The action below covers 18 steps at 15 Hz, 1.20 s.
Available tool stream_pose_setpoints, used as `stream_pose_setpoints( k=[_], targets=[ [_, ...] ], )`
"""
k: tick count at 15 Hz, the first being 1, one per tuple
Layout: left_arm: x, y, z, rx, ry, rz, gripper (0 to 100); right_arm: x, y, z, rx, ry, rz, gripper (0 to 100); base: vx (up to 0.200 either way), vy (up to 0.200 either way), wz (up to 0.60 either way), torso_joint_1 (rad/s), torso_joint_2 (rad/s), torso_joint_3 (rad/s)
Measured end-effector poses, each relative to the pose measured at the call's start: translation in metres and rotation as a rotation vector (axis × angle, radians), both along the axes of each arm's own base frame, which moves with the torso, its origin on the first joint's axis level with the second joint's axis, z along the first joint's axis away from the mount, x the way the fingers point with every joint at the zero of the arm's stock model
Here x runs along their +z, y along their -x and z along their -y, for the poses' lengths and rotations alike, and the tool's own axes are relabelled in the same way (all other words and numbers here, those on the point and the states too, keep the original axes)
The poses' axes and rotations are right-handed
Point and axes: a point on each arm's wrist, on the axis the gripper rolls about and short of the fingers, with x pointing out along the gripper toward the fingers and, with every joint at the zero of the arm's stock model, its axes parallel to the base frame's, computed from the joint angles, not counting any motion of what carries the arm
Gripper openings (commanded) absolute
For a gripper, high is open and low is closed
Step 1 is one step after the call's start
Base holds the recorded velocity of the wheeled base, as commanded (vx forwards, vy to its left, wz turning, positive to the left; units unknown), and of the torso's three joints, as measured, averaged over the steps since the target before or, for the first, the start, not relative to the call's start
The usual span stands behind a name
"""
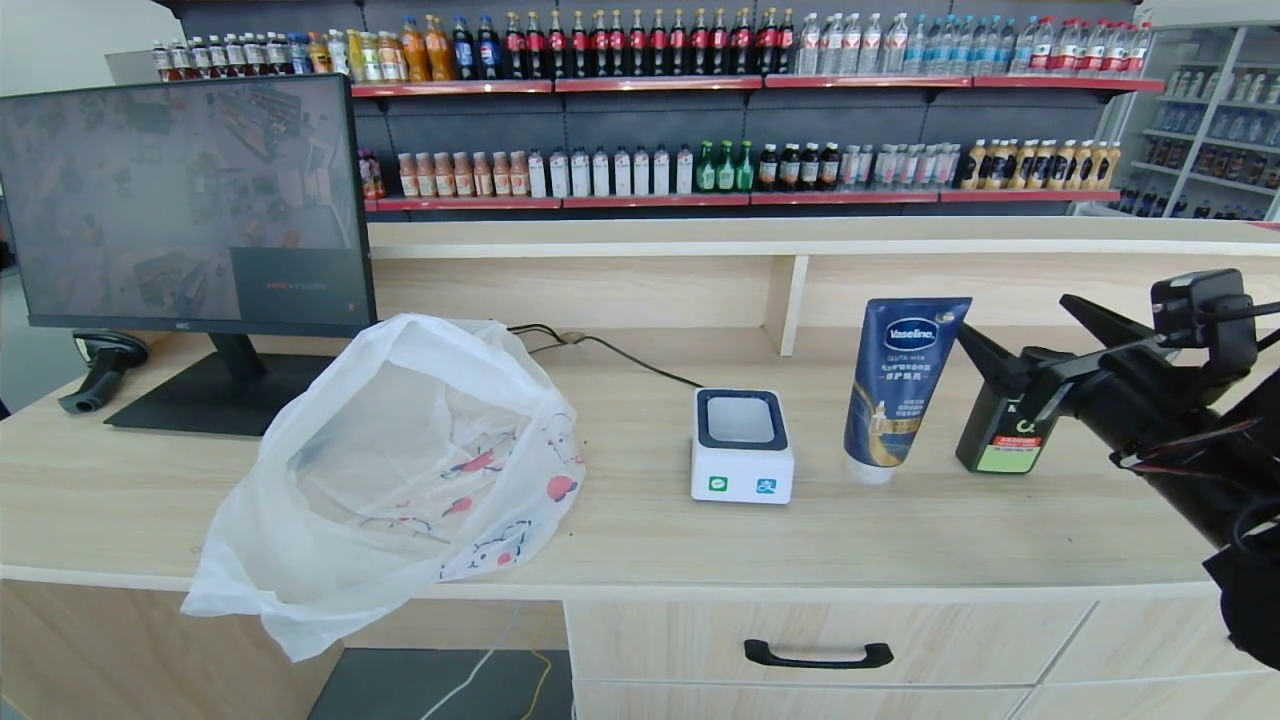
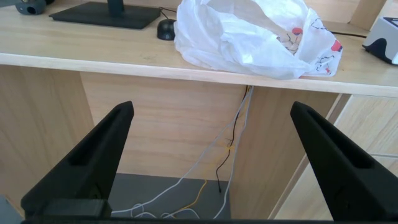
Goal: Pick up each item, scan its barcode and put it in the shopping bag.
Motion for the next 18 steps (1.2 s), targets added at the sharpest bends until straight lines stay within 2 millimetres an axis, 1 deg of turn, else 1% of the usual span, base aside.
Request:
stream_pose_setpoints(
  k=[9, 12, 18],
  targets=[
    [0.0000, 0.0000, 0.0000, 0.000, 0.000, 0.000, 100, -0.0047, -0.0064, -0.0009, 0.003, -0.002, -0.013, 100, 0.000, 0.000, 0.00, 0.000, 0.00, 0.000],
    [0.0000, 0.0000, 0.0000, 0.000, 0.000, 0.000, 100, -0.0056, -0.0084, 0.0016, -0.006, -0.002, -0.015, 100, 0.000, 0.000, 0.00, 0.000, 0.00, 0.000],
    [0.0000, 0.0000, 0.0000, 0.000, 0.000, 0.000, 100, -0.0043, -0.0104, 0.0023, -0.007, -0.007, -0.009, 100, 0.000, 0.000, 0.00, 0.000, 0.00, 0.000]
  ],
)
